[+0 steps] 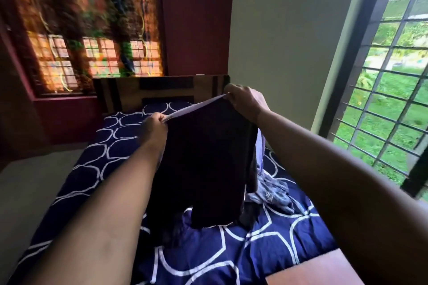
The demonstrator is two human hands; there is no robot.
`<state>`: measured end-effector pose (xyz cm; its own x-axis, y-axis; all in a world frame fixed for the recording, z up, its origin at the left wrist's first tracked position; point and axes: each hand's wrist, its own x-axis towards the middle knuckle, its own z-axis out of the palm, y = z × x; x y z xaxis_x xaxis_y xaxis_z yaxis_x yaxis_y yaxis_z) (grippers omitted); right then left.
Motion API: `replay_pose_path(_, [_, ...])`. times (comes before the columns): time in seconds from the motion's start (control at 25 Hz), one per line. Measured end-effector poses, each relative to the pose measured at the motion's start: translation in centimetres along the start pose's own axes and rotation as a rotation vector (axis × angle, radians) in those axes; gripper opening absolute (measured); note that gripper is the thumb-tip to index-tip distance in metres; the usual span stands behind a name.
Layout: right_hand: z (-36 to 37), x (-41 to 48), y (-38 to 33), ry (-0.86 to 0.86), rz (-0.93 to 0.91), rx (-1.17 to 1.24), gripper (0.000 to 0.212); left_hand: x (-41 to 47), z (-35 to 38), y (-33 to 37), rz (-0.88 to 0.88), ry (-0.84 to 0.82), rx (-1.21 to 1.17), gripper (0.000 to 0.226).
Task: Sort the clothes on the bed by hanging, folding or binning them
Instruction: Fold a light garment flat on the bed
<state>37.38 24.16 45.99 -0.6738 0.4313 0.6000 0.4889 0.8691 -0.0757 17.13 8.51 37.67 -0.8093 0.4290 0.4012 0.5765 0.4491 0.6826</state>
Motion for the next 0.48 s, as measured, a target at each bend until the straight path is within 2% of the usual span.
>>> replay_pose_path(0.12, [-1.0, -3.2, -1.2, -0.057, -0.025, 0.016, 0.017, -4.5, -2.3, -1.3, -0.028, 0.057, 0.068, 0.02])
replay_pose_path(0.2, [-0.9, -5.1, -2.2, -0.133, -0.016, 0.052, 0.019, -6.2, -3.7, -3.3, -0.005, 0.029, 0.032, 0.016])
replay_pose_path(0.36, [2.8, -10.9, -4.2, -0.4, -0.031, 0.063, 0.02, -9.7, -6.7, -8.8, -0.082, -0.327, -0.112, 0.012])
replay_pose_path(0.48, [6.7, -17.7, -5.5, -0.53, -0.068, 0.128, 0.021, -15.1, -8.6, -12.3, -0.203, -0.566, -0.07, 0.026])
